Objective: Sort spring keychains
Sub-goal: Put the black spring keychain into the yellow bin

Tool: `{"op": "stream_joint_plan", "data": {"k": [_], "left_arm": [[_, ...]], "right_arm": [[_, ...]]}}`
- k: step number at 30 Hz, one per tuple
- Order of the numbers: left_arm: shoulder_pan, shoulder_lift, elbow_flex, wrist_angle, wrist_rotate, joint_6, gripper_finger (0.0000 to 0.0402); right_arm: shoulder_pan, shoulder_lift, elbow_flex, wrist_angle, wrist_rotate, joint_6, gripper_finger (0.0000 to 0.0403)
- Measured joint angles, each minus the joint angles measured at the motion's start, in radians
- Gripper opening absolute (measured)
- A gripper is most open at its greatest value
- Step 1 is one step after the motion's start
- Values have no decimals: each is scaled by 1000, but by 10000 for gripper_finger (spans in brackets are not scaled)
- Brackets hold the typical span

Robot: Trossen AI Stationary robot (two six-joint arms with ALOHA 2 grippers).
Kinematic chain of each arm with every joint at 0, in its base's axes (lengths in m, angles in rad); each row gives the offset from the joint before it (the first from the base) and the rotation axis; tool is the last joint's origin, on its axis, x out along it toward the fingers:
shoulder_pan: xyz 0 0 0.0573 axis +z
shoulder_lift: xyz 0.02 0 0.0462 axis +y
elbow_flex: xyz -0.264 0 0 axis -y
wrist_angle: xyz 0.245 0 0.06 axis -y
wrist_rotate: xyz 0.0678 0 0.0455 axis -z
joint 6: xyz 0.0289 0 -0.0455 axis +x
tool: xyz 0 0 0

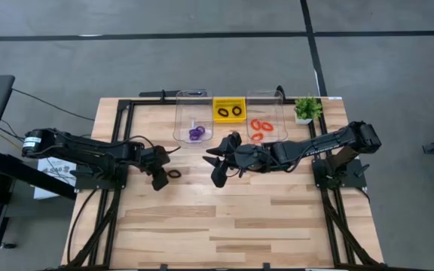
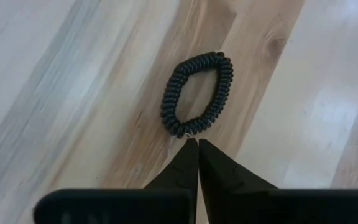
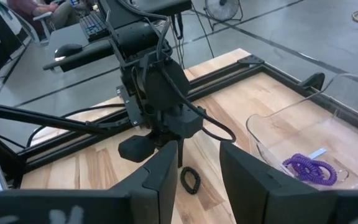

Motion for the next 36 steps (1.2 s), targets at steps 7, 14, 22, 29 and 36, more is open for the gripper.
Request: {"op": "stream_joint_plan", "data": {"k": [7, 14, 22, 29, 36], "left_arm": [[-18, -1, 0, 103, 0, -6, 5], [-23, -11, 1, 190, -41, 5, 5], [-73, -98, 1, 341, -195, 184, 5], [-112, -171, 1, 496, -313, 428, 5], [-139, -196, 1, 653, -342, 656, 5]], "right_arm": [[14, 0, 0, 0, 0, 12, 111], [34, 0, 0, 1, -1, 12, 111], [50, 2, 0, 19, -51, 12, 111], [48, 7, -1, 31, -63, 12, 111], [47, 7, -1, 44, -61, 12, 111]]}}
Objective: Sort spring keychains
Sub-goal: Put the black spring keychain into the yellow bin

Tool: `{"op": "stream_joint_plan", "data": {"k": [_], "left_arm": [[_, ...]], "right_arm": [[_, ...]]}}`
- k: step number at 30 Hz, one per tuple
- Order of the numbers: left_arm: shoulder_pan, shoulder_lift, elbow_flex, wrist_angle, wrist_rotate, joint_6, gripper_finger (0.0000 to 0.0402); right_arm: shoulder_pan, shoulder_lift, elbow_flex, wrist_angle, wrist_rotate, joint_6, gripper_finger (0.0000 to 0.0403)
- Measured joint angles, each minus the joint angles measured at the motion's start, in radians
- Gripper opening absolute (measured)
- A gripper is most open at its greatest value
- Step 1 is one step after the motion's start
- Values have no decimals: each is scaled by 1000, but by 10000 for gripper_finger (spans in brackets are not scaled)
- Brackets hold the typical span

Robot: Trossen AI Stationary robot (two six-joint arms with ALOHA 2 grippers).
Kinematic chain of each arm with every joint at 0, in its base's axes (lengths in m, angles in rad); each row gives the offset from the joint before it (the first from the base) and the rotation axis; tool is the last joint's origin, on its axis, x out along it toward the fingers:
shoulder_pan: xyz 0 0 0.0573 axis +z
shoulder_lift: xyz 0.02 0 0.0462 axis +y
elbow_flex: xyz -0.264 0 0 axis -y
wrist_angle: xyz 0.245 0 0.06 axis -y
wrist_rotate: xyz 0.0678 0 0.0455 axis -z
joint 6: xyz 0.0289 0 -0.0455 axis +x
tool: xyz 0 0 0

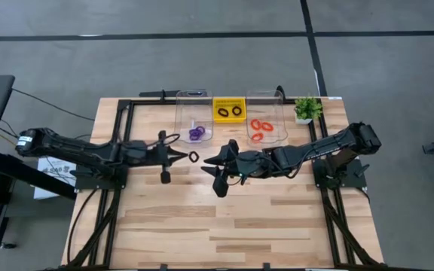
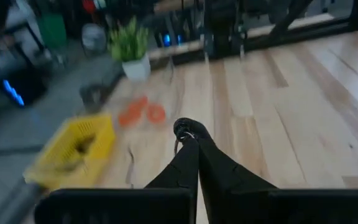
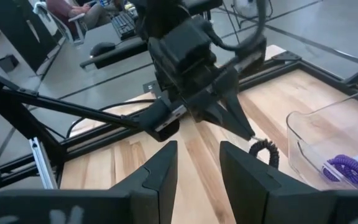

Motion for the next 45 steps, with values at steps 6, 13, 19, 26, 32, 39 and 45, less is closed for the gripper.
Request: {"op": "stream_joint_plan", "data": {"k": [6, 13, 19, 26, 32, 39, 45], "left_arm": [[-27, -2, 0, 128, -37, 186, 6], [-55, -2, 0, 180, -61, 297, 8], [-54, -3, 0, 190, -71, 315, 8], [-53, -10, 0, 189, -89, 315, 8], [-52, -10, 0, 189, -97, 315, 8], [-50, -10, 0, 189, -104, 315, 8], [-44, -10, 0, 189, -104, 314, 8]], "right_arm": [[-16, 0, 0, 10, 14, 0, 111], [-56, 16, 0, 14, 14, 33, 111], [-88, 88, -2, 97, 3, 34, 111], [-111, 151, -1, 156, -4, 25, 120], [-125, 142, -1, 99, 7, -17, 136], [-124, 138, 1, 105, 10, -353, 135], [-125, 138, 1, 117, 10, -421, 122]]}}
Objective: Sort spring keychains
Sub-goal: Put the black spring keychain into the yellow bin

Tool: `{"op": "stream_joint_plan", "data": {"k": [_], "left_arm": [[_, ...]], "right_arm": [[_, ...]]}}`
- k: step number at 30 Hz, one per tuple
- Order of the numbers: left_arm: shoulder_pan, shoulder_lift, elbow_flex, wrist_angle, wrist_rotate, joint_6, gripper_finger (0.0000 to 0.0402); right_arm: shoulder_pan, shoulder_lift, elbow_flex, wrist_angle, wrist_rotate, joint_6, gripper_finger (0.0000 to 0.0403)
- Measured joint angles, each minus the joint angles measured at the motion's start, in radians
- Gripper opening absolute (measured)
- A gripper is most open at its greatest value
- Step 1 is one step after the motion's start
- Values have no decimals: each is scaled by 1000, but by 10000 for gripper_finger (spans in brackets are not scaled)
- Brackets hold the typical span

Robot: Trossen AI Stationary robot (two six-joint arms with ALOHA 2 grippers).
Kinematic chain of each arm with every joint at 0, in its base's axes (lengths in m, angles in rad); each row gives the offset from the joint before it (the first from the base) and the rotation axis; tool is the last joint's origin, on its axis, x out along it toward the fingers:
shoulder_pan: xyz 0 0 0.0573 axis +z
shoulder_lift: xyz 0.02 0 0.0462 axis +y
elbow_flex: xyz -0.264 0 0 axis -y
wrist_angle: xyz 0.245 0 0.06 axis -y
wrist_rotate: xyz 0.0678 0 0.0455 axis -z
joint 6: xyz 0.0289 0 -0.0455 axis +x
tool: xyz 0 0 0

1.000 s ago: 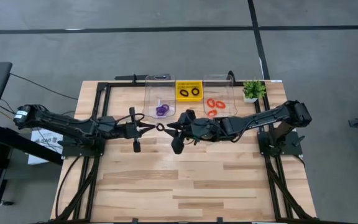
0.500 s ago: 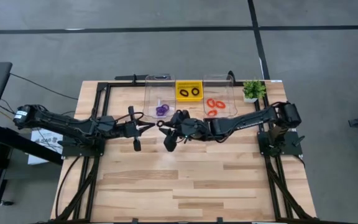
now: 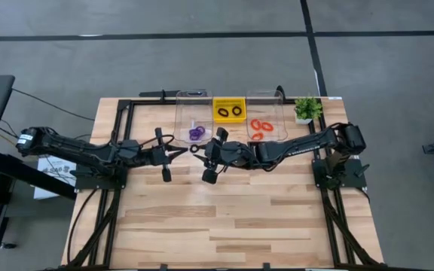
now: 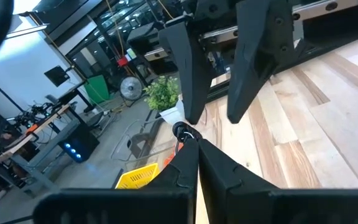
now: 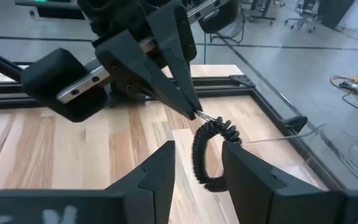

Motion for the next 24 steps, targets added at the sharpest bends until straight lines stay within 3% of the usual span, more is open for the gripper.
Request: {"op": "stream_joint_plan", "data": {"k": [24], "left_arm": [[0, 0, 0, -1, -18, -3, 8]], "right_arm": [[-58, 0, 0, -6, 24, 0, 107]]}}
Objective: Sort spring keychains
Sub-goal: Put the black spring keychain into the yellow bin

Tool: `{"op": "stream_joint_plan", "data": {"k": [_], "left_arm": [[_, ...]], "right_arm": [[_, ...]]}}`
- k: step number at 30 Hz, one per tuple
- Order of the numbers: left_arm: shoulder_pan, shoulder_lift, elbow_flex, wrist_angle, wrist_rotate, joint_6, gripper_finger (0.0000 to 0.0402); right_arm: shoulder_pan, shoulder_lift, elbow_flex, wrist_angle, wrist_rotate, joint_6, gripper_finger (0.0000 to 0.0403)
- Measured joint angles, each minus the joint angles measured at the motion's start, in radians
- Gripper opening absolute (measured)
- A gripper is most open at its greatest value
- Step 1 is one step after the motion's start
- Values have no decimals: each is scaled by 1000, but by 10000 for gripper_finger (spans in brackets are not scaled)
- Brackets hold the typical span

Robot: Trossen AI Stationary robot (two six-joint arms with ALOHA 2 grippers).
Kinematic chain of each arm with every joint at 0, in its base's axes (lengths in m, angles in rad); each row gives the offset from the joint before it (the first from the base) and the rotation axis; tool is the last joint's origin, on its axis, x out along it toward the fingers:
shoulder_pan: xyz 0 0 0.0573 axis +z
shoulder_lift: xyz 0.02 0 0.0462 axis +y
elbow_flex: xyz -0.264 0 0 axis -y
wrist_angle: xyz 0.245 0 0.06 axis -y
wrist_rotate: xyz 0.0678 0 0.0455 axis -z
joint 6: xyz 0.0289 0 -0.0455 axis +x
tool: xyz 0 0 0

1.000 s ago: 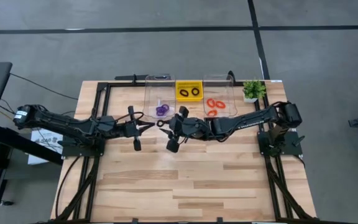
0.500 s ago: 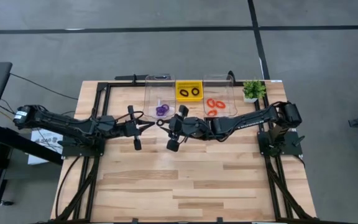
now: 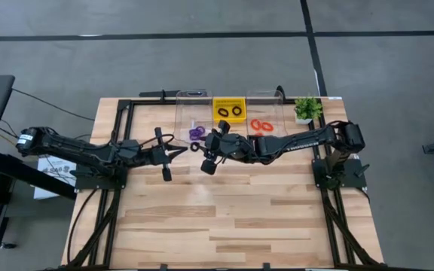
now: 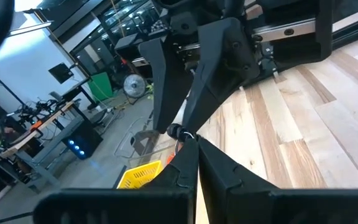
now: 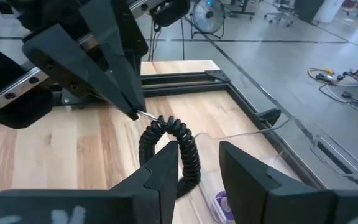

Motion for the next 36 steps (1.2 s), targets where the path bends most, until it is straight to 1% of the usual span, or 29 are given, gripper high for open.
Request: {"op": "stream_joint_plan", "data": {"k": [9, 13, 20, 28, 30, 32, 36], "left_arm": [[0, 0, 0, 0, 0, 0, 8], [0, 0, 0, 1, 0, 0, 8], [0, 0, 0, 2, 0, 0, 8], [0, 0, 0, 3, 0, -8, 8], [0, 0, 0, 6, 0, -8, 8], [0, 0, 0, 8, 0, -8, 8], [0, 0, 0, 7, 0, -9, 8]], "right_arm": [[1, 8, 0, 1, -4, 0, 107], [-1, 9, -1, 2, -31, 0, 107], [-8, 9, -1, 22, -27, 1, 107], [-6, 9, -1, 24, -27, 69, 105], [-6, 9, -1, 24, -26, 73, 97], [-6, 9, -1, 24, -26, 100, 79], [-10, 9, -1, 22, -27, 173, 20]]}}
